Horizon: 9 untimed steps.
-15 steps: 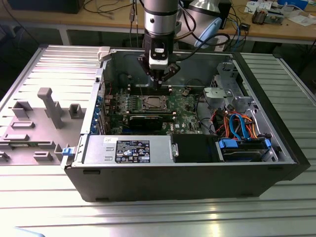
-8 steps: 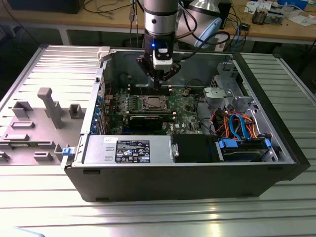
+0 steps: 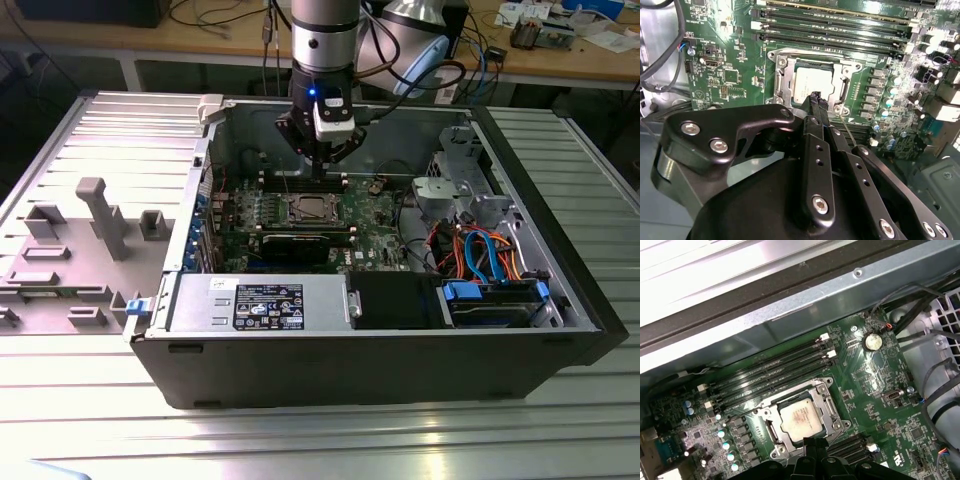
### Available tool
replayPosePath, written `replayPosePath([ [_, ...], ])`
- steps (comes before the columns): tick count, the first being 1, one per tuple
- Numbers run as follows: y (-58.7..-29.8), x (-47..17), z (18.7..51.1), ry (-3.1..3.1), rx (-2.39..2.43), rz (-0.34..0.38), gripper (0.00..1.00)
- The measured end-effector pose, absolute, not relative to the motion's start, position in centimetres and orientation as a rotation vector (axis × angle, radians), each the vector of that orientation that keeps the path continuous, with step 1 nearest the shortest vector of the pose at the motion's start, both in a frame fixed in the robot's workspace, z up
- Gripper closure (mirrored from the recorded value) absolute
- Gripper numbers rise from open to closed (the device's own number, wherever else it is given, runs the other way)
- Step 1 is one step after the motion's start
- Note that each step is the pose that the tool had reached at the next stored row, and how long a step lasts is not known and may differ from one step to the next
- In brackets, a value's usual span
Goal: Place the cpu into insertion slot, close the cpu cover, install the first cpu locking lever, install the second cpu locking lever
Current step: 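Install the first cpu locking lever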
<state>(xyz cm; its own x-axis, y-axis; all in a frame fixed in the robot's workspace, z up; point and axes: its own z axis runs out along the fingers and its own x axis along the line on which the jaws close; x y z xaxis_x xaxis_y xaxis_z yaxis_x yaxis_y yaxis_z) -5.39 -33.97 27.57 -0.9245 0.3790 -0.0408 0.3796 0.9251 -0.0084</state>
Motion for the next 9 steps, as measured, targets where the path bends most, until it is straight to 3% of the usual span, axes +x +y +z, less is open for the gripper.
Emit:
replayPosePath([
  [9, -33.97, -5.47, 27.57, 3.047, 0.586, -0.025, 0.89],
])
